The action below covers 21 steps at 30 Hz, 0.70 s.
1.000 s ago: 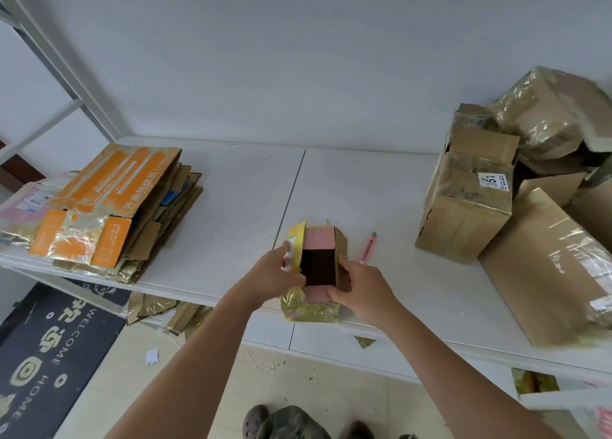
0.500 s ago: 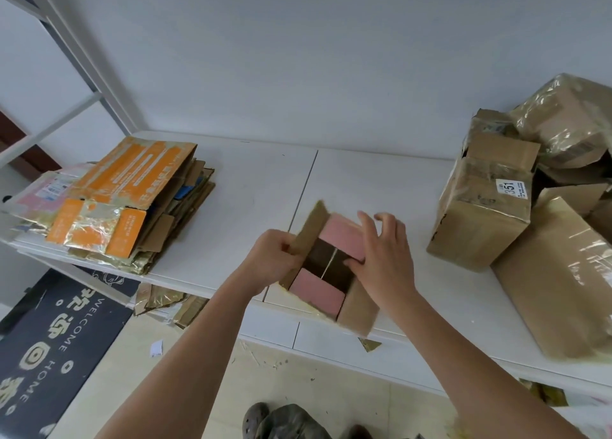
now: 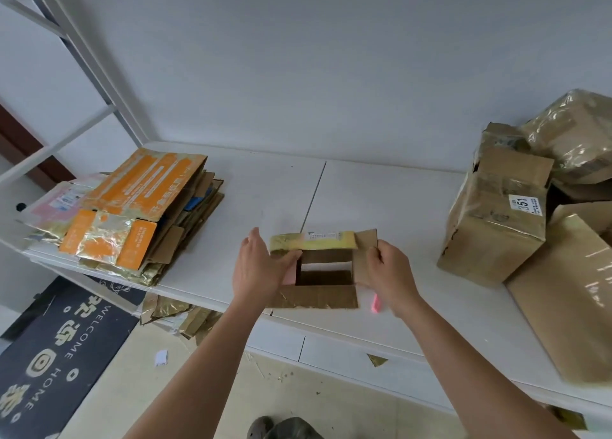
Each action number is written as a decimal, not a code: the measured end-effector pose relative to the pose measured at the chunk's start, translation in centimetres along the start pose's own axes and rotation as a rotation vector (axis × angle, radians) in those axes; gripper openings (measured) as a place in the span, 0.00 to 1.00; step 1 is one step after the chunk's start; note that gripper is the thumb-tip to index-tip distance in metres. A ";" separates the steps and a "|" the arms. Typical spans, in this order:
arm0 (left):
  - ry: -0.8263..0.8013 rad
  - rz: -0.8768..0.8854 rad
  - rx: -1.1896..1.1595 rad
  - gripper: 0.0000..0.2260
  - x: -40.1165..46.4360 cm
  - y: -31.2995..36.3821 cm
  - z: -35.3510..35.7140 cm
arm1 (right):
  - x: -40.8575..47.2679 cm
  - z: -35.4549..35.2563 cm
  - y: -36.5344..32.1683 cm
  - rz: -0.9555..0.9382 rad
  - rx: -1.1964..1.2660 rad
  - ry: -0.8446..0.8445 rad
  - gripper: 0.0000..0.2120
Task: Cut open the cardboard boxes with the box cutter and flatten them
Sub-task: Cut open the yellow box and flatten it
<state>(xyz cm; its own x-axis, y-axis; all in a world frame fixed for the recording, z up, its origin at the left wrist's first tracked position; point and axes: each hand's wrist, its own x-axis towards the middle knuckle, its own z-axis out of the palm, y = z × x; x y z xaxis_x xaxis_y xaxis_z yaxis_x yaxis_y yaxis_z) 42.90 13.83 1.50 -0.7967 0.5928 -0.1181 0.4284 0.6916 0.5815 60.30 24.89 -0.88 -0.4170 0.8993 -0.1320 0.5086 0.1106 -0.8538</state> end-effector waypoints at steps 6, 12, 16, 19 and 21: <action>-0.003 -0.155 0.009 0.32 0.6 -0.4 2.5 | -0.1 0.1 -0.4 -0.098 0.025 0.028 0.17; 0.089 -0.113 -0.294 0.34 1.7 -1.1 2.2 | -0.2 0.1 -0.7 -0.190 -0.007 0.013 0.17; -0.049 -0.179 -0.829 0.23 2.8 -2.5 1.0 | 0.8 -0.1 -1.2 -0.383 -0.194 0.128 0.07; -0.181 -0.268 -1.096 0.16 3.6 -4.9 0.3 | 1.6 -0.1 -1.1 -0.447 -0.375 0.066 0.07; -0.287 -0.364 -1.119 0.22 3.5 -6.6 0.0 | 1.6 0.6 -0.5 -0.457 -0.478 -0.089 0.13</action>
<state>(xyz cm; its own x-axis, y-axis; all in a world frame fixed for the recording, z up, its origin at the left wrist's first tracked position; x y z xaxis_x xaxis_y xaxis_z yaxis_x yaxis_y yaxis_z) 37.30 11.34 -2.73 -0.6098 0.6053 -0.5115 -0.5197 0.1819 0.8348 58.89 26.02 -1.02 -0.7200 0.6813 0.1321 0.5350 0.6662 -0.5196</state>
